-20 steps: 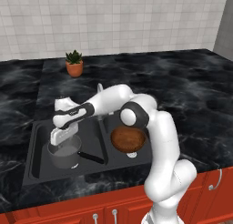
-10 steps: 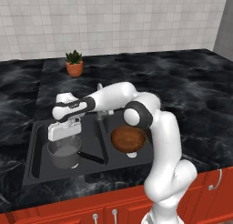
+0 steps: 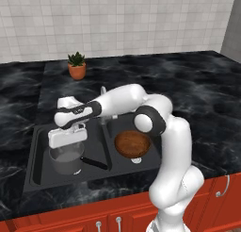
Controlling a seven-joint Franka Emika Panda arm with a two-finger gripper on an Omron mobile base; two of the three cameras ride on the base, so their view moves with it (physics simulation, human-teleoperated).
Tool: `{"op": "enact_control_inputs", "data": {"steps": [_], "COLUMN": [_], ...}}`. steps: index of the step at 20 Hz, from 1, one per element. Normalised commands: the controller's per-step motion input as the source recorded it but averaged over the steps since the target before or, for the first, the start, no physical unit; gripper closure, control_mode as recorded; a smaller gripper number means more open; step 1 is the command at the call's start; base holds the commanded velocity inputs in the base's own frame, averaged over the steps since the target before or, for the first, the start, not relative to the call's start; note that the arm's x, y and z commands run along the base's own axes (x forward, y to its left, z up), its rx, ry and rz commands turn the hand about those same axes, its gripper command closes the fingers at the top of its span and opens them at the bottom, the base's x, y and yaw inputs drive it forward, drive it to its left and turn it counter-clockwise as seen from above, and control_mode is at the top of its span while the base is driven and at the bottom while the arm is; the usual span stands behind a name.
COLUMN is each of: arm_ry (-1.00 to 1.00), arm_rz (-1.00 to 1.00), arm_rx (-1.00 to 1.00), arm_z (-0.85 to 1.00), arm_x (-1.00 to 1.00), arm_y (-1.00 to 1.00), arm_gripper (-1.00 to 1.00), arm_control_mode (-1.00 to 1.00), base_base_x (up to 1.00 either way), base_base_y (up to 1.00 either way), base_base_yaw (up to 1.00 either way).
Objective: Place the saucepan in the left basin and the bowl in the right basin of the sink.
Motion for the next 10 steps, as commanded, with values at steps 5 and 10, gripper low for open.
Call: {"op": "enact_control_inputs", "data": {"steps": [5,10], "arm_ry": [-0.06,0.0], "arm_rz": [-0.17,-0.25], "arm_rx": [-0.15,-0.12], "arm_z": [0.09,0.17], "arm_x": [-0.34,-0.24], "arm_y": [-0.03,-0.1], "arm_gripper": [-1.0,-1.0], "arm_control_mode": [-1.0,-1.0], "base_base_x": [0.0,0.0], "base_base_y": [0.0,0.0], "base_base_yaw": [0.0,0.0]}}
